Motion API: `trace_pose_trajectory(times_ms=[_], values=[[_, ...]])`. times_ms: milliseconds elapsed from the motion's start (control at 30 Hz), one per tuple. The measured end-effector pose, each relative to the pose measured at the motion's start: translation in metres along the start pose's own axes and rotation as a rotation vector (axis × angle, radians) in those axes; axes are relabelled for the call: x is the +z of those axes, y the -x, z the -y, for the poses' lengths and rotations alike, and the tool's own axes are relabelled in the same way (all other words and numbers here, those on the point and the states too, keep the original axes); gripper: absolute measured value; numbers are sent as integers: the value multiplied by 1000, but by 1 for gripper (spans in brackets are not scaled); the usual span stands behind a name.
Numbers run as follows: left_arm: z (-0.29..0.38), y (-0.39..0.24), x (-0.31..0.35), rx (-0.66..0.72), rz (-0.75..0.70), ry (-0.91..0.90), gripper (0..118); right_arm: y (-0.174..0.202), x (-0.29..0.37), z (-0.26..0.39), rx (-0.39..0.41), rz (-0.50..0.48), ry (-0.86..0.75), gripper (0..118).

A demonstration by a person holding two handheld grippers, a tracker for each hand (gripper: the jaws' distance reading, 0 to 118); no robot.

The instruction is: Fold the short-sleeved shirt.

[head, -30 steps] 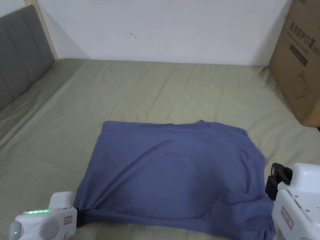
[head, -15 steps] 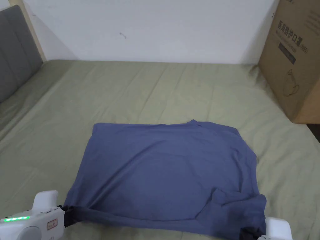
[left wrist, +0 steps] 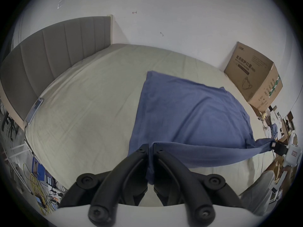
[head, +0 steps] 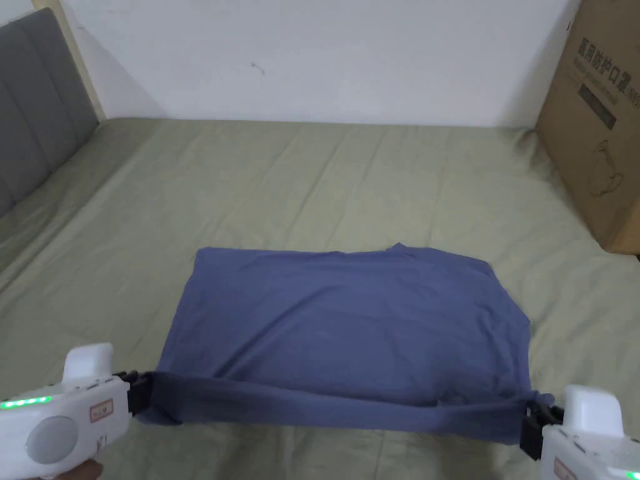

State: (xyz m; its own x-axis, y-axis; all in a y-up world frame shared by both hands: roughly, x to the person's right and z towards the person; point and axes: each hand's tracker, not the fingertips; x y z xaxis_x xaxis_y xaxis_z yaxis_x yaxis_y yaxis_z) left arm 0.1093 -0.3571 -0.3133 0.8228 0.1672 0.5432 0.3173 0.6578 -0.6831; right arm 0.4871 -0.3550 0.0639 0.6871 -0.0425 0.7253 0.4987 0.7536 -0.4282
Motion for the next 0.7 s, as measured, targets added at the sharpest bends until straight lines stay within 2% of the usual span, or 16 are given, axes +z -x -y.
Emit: trace_pose_trajectory(times_ms=[167,267,600,700], values=[[-38,-9,-32,-29,-22,-1,4,6,-41,-42,16,3,-12,4],[-54,-12,-65,-47,-44,36,4,7,-79,-55,14,15,34,4],[-59,-19,-183,-96,-117,245,4,7,-188,-53,-74,66,243,4],[-56,-20,-184,-87,-114,231,4,5,-201,-45,-118,71,243,4]])
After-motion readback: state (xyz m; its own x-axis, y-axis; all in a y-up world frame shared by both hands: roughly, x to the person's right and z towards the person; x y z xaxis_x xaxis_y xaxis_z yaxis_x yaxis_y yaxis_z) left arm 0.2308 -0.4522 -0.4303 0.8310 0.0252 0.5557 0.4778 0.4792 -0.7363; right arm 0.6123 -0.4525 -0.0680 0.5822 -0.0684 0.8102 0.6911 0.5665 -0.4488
